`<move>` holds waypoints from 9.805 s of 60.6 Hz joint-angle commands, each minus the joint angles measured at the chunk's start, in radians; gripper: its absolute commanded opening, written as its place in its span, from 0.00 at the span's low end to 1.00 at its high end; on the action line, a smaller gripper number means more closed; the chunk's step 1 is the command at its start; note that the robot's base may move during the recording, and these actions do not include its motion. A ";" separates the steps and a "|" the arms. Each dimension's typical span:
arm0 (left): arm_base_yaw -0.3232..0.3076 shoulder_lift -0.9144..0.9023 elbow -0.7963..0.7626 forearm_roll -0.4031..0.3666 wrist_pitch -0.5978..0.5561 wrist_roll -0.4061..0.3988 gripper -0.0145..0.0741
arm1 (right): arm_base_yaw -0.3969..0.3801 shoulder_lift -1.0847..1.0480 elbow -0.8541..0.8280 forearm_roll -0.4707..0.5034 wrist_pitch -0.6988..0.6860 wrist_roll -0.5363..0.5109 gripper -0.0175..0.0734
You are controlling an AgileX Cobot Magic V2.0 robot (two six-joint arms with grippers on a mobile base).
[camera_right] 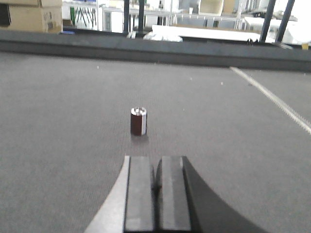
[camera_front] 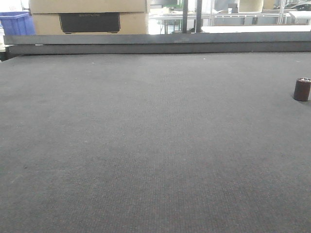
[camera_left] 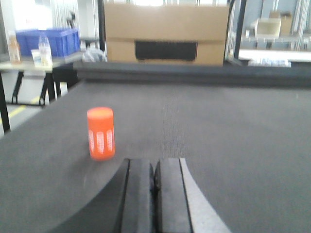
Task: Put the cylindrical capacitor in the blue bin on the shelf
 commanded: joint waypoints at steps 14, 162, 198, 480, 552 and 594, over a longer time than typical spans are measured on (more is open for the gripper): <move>0.002 -0.004 -0.022 -0.006 -0.190 -0.008 0.04 | -0.002 -0.003 0.002 0.062 -0.187 -0.001 0.01; -0.049 0.461 -0.699 0.014 0.258 -0.008 0.85 | 0.007 1.972 -0.741 -0.026 -1.116 -0.001 0.82; -0.049 0.461 -0.699 0.020 0.258 -0.008 0.85 | 0.007 2.055 -0.786 -0.024 -1.117 -0.001 0.14; -0.119 0.711 -1.035 -0.008 0.754 -0.008 0.04 | 0.172 0.448 -0.877 -0.021 0.479 0.017 0.01; -0.119 0.711 -1.035 -0.008 0.666 -0.008 0.04 | 0.172 0.448 -0.904 -0.021 0.512 0.017 0.01; -0.119 0.711 -1.035 -0.008 0.666 -0.008 0.04 | 0.172 0.448 -0.904 -0.021 0.512 0.017 0.01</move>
